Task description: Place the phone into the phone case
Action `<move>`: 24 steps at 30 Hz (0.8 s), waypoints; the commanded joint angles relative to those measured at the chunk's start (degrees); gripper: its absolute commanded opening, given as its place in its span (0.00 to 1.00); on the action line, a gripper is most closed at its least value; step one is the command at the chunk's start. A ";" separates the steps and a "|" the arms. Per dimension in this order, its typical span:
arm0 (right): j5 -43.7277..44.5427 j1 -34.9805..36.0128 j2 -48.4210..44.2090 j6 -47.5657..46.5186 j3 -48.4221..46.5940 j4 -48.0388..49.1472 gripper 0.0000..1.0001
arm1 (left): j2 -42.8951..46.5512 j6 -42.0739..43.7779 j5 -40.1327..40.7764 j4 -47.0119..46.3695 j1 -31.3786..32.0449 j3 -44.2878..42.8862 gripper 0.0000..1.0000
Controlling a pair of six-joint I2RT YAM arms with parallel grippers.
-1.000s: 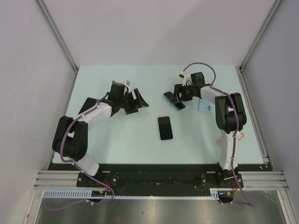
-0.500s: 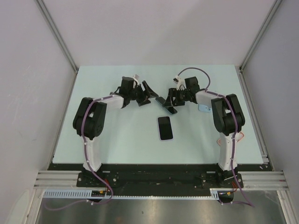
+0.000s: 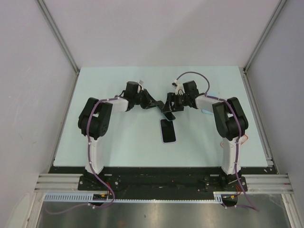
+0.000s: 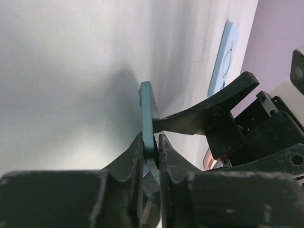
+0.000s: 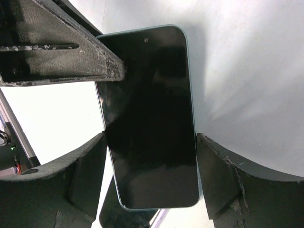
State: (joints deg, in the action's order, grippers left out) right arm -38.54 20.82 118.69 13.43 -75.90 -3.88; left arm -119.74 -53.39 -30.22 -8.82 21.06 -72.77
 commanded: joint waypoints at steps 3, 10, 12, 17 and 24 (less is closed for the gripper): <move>5.31 1.24 -6.89 -0.33 1.36 -4.90 0.69 | 2.23 1.00 -3.35 -2.96 0.21 -1.41 0.02; 14.89 0.72 -16.29 -1.39 2.42 -11.40 0.92 | 5.91 2.23 -6.95 -3.23 0.12 -2.64 0.00; 19.11 -1.03 -19.36 -0.69 2.42 -13.34 0.93 | 7.24 4.94 -6.96 -1.04 -0.05 -3.25 0.00; 38.49 -6.31 -21.23 3.00 -0.11 -18.08 0.94 | 14.34 10.31 -6.34 6.53 -0.93 -2.73 0.00; 55.94 -12.64 -10.52 0.56 -12.85 -27.48 0.96 | 24.71 19.44 -8.45 19.96 -1.99 -1.94 0.00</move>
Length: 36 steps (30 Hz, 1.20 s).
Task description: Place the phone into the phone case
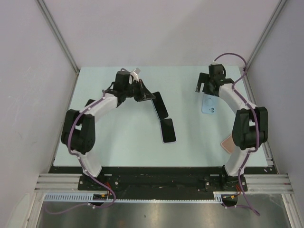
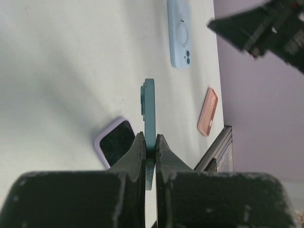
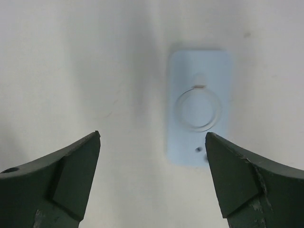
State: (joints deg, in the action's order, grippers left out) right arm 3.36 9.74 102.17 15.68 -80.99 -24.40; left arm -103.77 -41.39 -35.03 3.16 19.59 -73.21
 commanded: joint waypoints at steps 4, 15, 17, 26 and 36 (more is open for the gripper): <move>14.58 -2.62 14.36 -5.47 -17.87 -12.59 0.97 | 14.90 12.20 -3.12 15.28 -0.61 2.27 0.00; 9.22 -6.66 30.88 -8.56 -35.02 -22.79 0.97 | 25.72 15.63 -4.00 18.28 -1.05 13.09 0.00; 7.63 -7.01 32.12 -8.91 -36.34 -23.14 0.96 | 26.16 15.90 -4.43 18.46 -1.31 13.97 0.00; 1.48 -7.81 36.61 -8.74 -39.59 -23.59 0.91 | 27.56 16.60 -4.70 18.73 -1.84 15.90 0.00; 3.14 -6.40 38.28 -7.95 -42.67 -24.37 0.92 | 27.65 17.39 -4.70 18.99 -2.81 16.87 0.00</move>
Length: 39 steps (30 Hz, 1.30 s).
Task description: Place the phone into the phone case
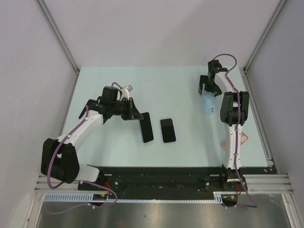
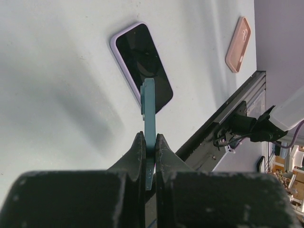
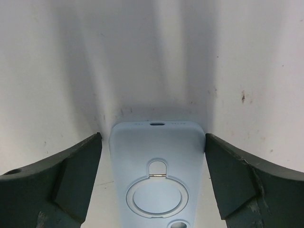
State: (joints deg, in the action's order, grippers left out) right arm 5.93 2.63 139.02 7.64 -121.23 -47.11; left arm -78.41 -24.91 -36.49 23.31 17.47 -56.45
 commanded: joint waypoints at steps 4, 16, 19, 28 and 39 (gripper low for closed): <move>1.36 0.71 2.22 -0.17 -3.75 -3.16 0.88 | 2.30 1.09 -3.06 -1.16 -0.95 0.46 0.00; -8.13 6.14 -0.06 3.43 -16.84 -1.42 0.59 | 2.74 -0.93 -3.41 -3.89 -1.21 3.53 0.00; -6.47 7.91 -4.80 5.01 -12.82 5.24 0.61 | 3.61 -0.93 -3.15 -3.89 -1.30 3.89 0.00; -4.18 10.20 -37.50 10.46 46.30 50.33 0.45 | 4.50 -2.69 -4.72 -5.64 -1.57 5.65 0.00; -54.67 12.92 -39.71 18.70 50.03 49.89 0.51 | 6.42 -2.17 -7.10 -7.23 -2.27 1.86 0.00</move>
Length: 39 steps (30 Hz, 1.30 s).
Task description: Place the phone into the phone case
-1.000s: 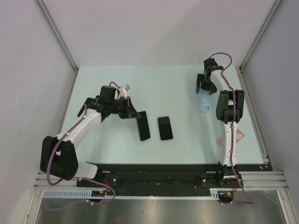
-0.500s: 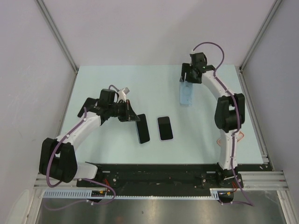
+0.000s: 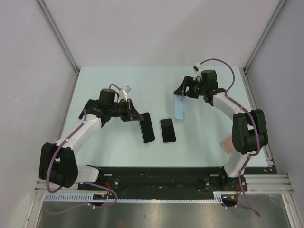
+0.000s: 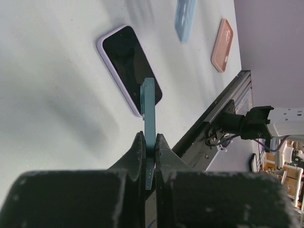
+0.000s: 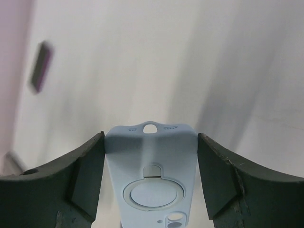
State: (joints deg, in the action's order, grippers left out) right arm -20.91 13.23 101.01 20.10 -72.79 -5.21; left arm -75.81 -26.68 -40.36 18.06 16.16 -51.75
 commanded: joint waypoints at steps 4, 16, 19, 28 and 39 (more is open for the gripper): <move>-36.92 6.26 2.33 19.86 4.85 22.05 0.53 | 6.10 2.24 3.69 5.37 -1.66 -1.69 0.00; -38.42 19.46 31.43 76.59 2.58 96.44 0.65 | 25.27 2.42 22.69 14.19 -5.35 4.02 0.00; -38.25 19.99 32.58 76.05 2.40 96.09 0.76 | 24.57 1.98 20.33 13.75 -5.53 5.25 0.00; -38.59 16.48 33.12 73.61 2.39 90.05 1.00 | 17.90 -1.44 14.53 6.47 -5.53 8.33 0.00; -31.67 10.94 18.71 20.03 -4.01 21.53 1.00 | 12.79 -3.82 10.47 2.58 -5.53 7.28 0.00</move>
State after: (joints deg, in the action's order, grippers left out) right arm -56.93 25.61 127.70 66.65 -71.07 46.00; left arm -64.12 -29.04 -27.68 23.86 11.00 -42.61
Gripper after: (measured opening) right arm 0.994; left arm 0.046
